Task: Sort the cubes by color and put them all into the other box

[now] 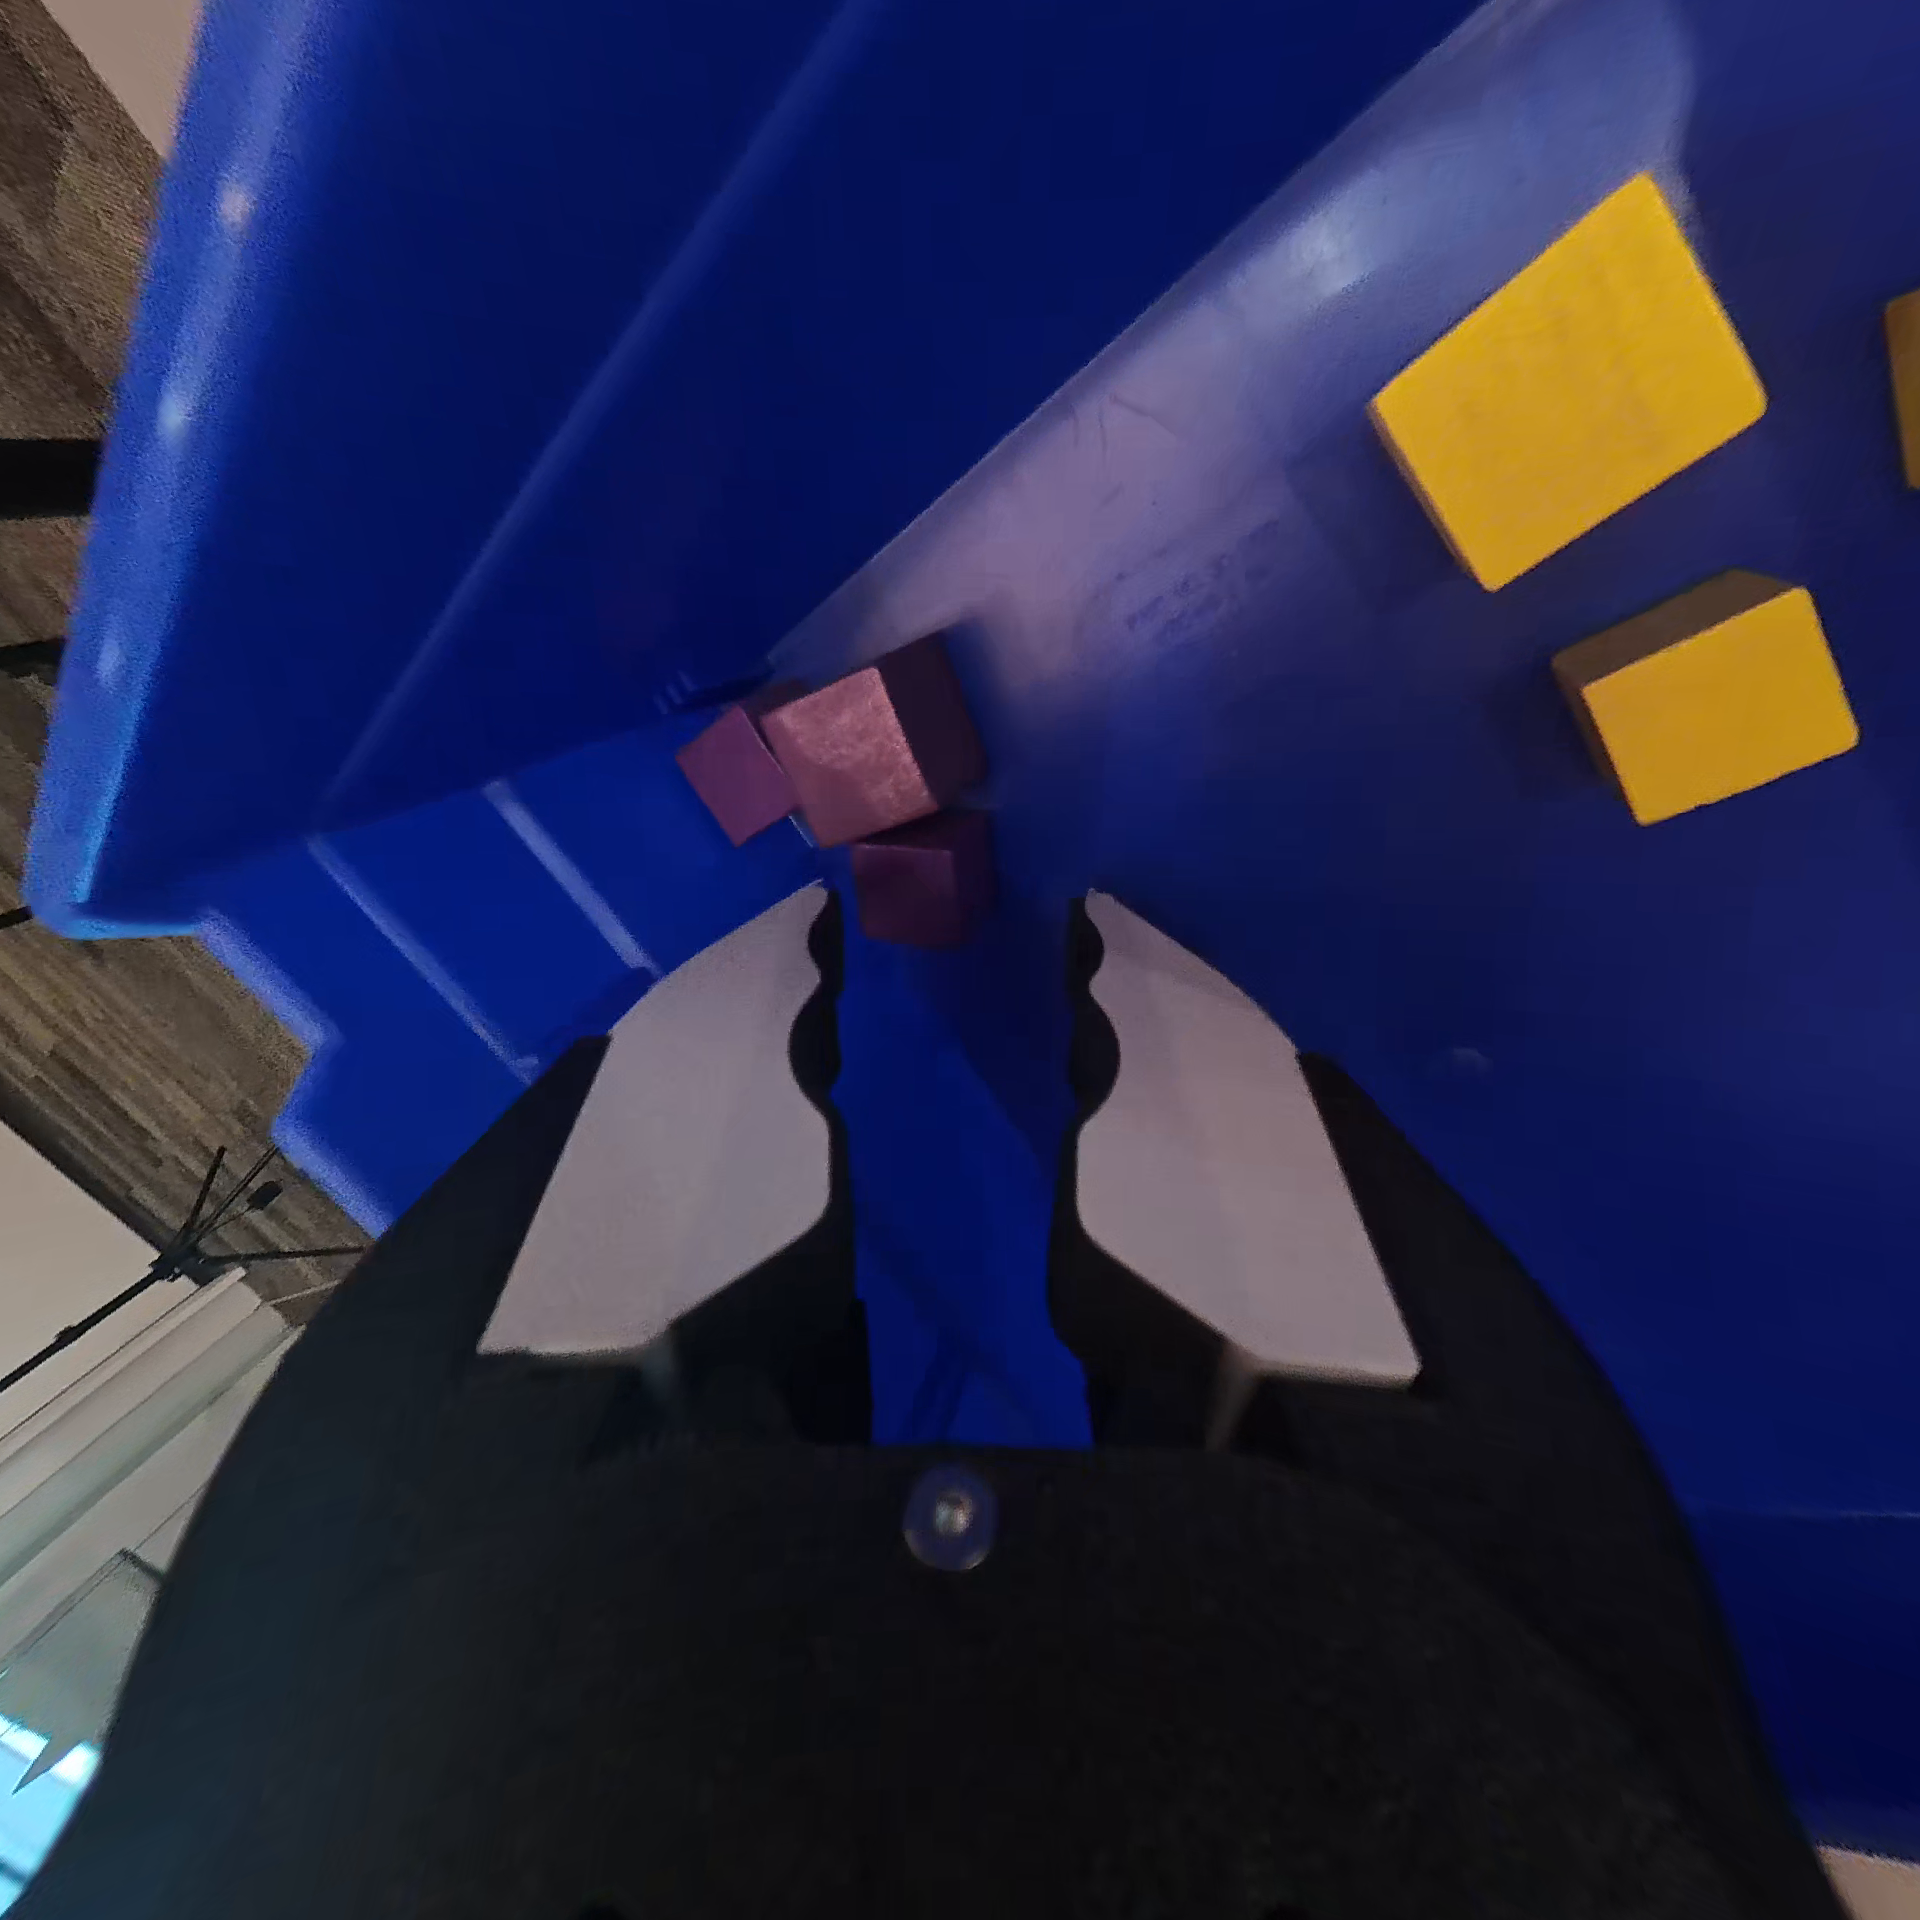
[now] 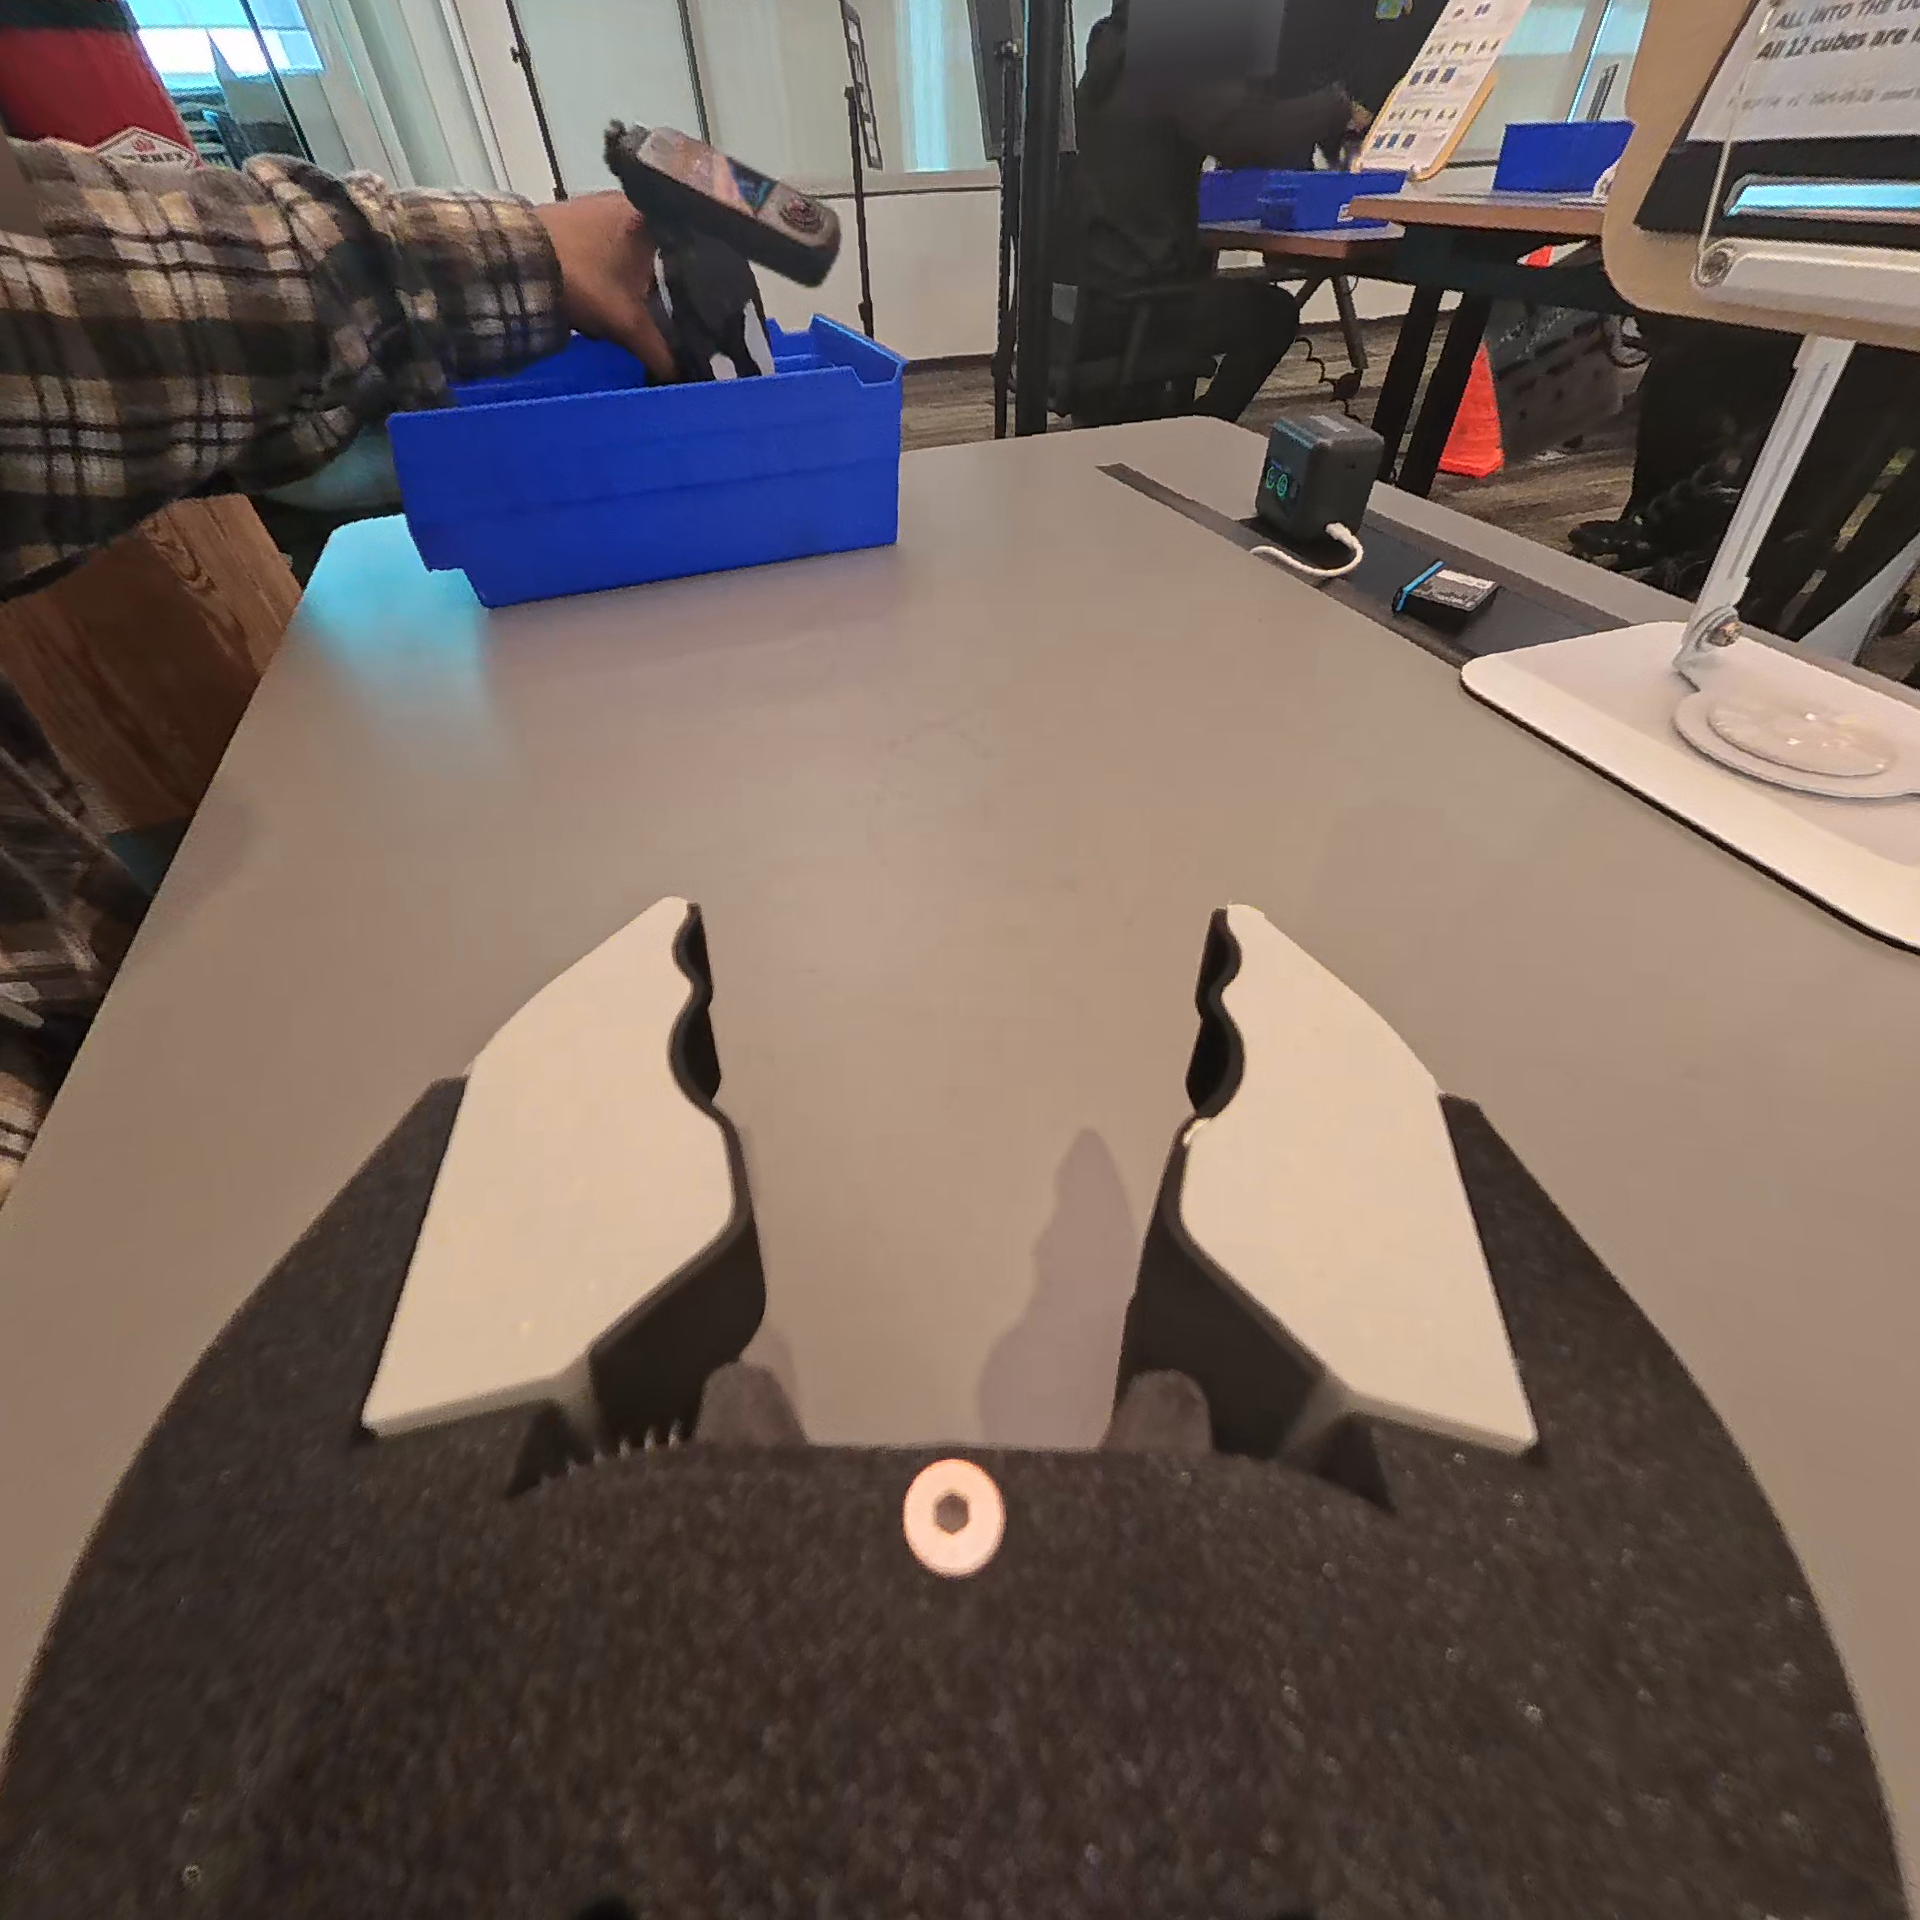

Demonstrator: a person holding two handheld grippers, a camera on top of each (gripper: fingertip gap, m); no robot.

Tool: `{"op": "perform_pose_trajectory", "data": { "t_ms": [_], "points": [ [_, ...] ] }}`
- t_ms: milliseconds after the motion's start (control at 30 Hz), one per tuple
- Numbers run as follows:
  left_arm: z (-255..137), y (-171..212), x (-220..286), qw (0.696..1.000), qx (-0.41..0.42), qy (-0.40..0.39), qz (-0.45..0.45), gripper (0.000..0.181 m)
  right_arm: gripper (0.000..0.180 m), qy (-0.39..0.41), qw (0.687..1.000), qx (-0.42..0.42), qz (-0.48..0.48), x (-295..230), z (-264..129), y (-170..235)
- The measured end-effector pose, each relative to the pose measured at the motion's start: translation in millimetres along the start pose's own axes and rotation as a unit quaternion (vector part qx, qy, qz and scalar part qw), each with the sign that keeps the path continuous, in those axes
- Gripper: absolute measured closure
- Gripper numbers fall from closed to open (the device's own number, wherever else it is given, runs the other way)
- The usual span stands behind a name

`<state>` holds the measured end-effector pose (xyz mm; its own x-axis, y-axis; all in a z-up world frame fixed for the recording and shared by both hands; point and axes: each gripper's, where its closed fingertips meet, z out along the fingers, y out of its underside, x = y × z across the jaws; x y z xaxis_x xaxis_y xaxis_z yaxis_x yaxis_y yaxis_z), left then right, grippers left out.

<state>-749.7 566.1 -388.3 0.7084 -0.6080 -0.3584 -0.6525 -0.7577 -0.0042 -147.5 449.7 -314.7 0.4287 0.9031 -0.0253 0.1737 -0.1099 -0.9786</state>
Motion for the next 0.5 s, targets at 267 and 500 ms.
{"op": "perform_pose_trajectory", "data": {
  "t_ms": [267, 500],
  "points": [
    [10.6, 0.8, 0.3, 0.999, -0.034, 0.007, -0.013, 0.143, 0.091, -0.003, 1.0, 0.0, -0.003, -2.6, -0.4, -0.8],
    [10.9, 4.8, 8.1, 0.998, -0.039, 0.042, -0.04, 0.155, 0.092, -0.01, 1.0, -0.001, -0.005, -6.1, -0.1, -1.8]
  ]
}}
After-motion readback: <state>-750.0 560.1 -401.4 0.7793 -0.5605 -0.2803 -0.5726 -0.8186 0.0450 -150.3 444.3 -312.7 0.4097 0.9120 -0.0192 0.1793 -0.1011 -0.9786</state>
